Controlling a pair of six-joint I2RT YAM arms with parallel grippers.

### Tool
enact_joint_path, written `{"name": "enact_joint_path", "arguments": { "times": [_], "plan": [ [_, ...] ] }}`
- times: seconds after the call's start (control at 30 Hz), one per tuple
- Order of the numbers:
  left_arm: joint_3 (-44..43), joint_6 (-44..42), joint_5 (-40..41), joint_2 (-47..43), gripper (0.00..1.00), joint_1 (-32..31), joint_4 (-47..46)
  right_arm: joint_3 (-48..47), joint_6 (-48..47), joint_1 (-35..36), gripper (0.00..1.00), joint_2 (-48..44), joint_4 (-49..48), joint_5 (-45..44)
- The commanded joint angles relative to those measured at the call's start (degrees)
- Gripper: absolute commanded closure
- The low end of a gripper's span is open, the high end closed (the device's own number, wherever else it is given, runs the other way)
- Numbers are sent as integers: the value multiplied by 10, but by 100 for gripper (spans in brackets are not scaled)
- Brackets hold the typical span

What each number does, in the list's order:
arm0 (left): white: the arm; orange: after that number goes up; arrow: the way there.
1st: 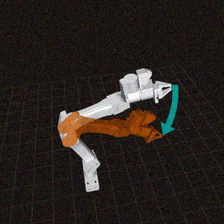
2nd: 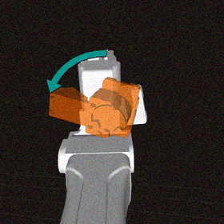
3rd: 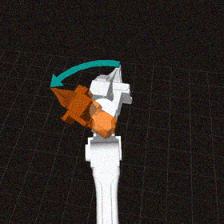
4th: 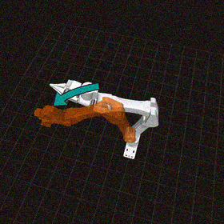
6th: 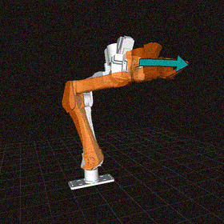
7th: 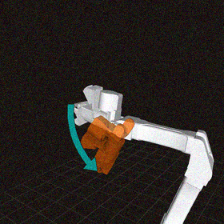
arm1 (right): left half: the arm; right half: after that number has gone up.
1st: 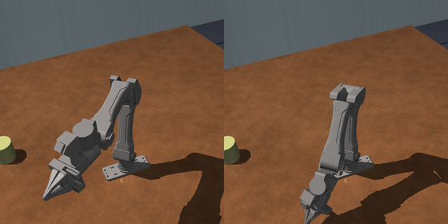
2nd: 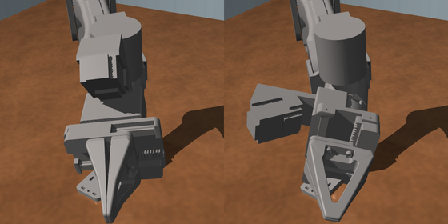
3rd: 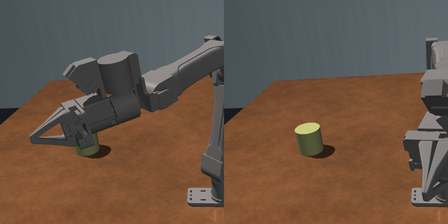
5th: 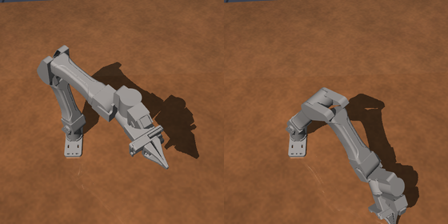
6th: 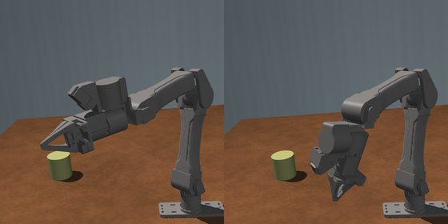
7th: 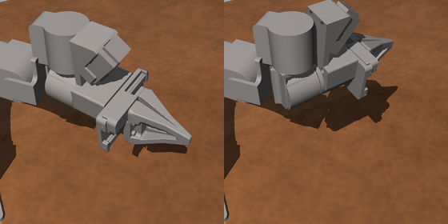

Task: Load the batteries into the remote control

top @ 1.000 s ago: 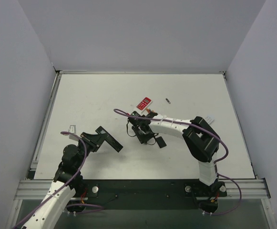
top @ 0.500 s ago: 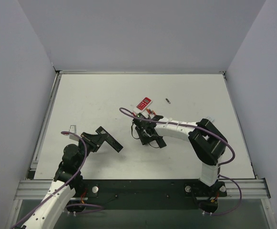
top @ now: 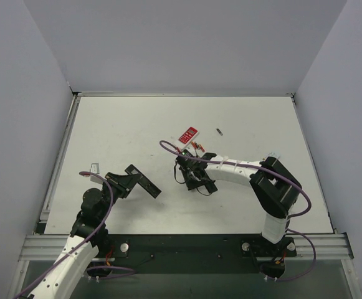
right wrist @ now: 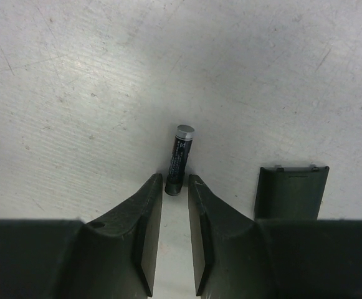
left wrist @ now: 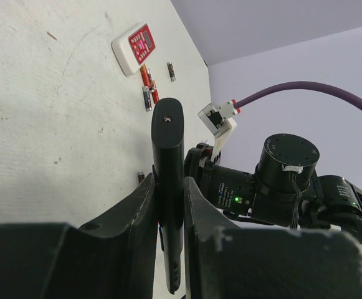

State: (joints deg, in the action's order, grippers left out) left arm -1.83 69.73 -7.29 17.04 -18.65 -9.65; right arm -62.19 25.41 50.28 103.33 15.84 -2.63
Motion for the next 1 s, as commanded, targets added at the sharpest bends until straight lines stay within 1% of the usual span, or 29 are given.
{"name": "enact_joint_path", "arguments": {
  "times": [0.0, 0.3, 0.37, 0.5, 0.7, 0.83, 0.97],
  "plan": [
    [49, 7, -5, -3, 100, 0, -35, 33, 12, 0, 81, -1, 64, -9],
    [51, 11, -10, 8, 100, 0, -51, 34, 7, 0, 88, 5, 55, -18],
    [52, 13, -11, 10, 100, 0, -55, 32, 4, 0, 90, 6, 53, -17],
    [54, 15, -13, 12, 100, 0, -63, 36, -2, 2, 100, 1, 53, -17],
    [71, 33, -24, 30, 100, 0, -109, 37, -35, 13, 100, -51, 68, -26],
    [72, 38, -37, 56, 100, 0, -141, 15, -64, 31, 100, -95, 110, -36],
    [77, 48, -43, 81, 100, -1, -176, -32, -86, 50, 100, -144, 181, -32]
  ]
}}
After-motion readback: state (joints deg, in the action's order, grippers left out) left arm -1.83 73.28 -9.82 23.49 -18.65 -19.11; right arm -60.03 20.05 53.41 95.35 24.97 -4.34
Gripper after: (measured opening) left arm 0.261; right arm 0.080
